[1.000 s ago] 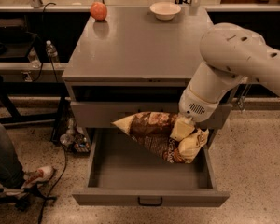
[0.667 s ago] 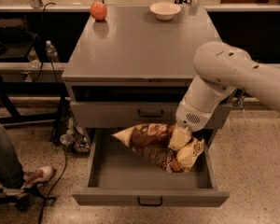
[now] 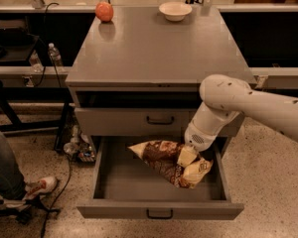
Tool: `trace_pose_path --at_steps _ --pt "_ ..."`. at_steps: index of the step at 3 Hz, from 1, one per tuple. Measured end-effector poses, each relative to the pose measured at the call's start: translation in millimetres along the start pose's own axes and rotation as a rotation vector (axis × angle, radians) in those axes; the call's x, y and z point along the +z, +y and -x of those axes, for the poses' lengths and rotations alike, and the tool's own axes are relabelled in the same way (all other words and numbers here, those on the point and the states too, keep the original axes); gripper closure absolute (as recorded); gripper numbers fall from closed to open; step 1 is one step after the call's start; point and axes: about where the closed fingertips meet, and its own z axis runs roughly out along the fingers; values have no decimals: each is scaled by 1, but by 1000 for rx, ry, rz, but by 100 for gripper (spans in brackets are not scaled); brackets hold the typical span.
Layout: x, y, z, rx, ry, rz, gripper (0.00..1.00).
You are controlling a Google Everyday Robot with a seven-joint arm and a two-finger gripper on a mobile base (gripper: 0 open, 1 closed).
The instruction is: Place brown chip bag into middle drawer
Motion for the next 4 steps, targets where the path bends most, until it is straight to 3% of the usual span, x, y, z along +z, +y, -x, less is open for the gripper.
trace_pose_path --at_steps 1,2,3,4 --pt "23 -39 14 140 -73 -128 100" --pt "24 -39 13 139 -72 -127 100" --pt "50 -48 8 155 -31 -126 100" --pt "87 -69 1 199 -41 -144 100"
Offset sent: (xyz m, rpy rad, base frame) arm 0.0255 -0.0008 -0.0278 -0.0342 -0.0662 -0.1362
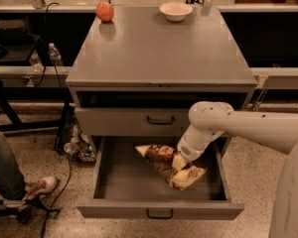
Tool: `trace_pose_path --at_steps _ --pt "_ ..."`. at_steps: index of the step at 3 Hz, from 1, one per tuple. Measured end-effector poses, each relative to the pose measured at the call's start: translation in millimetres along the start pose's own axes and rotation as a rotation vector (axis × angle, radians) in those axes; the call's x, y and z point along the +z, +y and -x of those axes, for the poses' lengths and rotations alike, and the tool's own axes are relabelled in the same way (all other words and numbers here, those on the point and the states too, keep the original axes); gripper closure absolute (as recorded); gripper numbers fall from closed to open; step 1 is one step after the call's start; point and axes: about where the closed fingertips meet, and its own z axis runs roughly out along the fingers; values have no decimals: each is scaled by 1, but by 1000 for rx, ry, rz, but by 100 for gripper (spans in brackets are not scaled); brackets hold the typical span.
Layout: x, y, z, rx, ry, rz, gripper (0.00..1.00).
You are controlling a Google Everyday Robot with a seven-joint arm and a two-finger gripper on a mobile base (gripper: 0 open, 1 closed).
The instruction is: Place brown chip bag into middle drawer
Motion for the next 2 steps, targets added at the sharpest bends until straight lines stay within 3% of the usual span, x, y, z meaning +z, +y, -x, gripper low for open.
trace_pose_path --at_steps 2 --pt "25 -19 8 61 -131 -62 100"
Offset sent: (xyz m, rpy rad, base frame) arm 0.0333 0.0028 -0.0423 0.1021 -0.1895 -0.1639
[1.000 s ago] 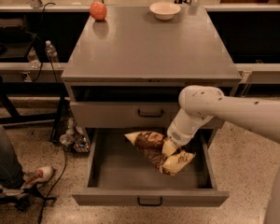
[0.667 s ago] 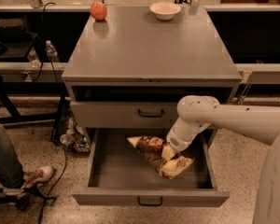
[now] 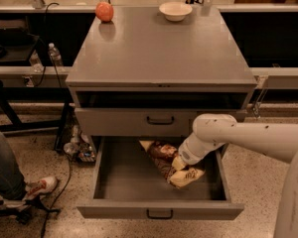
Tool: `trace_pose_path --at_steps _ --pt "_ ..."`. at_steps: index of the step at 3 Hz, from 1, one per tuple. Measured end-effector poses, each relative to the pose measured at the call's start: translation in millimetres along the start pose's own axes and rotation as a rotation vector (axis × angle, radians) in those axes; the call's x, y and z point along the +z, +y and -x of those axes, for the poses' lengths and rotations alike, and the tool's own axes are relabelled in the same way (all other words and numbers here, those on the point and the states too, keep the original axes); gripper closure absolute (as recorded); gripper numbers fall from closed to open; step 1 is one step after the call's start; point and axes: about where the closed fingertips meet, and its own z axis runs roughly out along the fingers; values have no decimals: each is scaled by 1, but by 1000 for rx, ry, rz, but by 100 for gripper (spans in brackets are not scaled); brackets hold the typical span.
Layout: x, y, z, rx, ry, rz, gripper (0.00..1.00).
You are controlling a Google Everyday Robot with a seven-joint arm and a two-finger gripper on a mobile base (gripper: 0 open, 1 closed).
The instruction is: Place brown chip bag into middle drawer
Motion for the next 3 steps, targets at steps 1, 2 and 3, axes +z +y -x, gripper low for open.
trace_pose_path --at_steps 1,2,3 --pt "26 0 4 13 -24 4 100" --pt "48 5 6 20 -25 24 100" --pt "65 10 5 28 -11 54 100"
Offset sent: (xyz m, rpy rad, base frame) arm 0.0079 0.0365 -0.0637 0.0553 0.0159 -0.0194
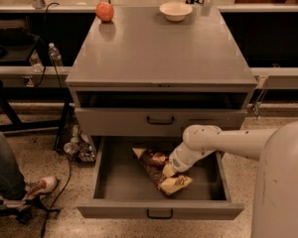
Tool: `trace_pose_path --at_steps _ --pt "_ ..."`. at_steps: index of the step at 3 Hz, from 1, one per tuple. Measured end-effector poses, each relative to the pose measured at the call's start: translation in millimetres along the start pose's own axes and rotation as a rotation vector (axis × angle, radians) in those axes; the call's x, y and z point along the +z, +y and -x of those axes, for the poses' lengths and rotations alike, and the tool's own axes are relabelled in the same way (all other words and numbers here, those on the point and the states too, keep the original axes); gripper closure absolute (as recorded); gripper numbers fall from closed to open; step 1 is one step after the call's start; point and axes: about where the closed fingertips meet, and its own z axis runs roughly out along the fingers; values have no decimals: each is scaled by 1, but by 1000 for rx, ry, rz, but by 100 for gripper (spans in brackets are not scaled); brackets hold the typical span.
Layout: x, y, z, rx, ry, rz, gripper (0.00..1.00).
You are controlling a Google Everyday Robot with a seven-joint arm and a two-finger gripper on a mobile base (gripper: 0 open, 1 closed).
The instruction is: Place brown chip bag into middle drawer
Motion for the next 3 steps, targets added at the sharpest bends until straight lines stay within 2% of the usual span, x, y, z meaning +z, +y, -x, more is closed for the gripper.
trace_pose_path --at_steps 1,3 --pt "8 1 0 4 11 28 82" --pt "6 -2 -2 19 4 45 36"
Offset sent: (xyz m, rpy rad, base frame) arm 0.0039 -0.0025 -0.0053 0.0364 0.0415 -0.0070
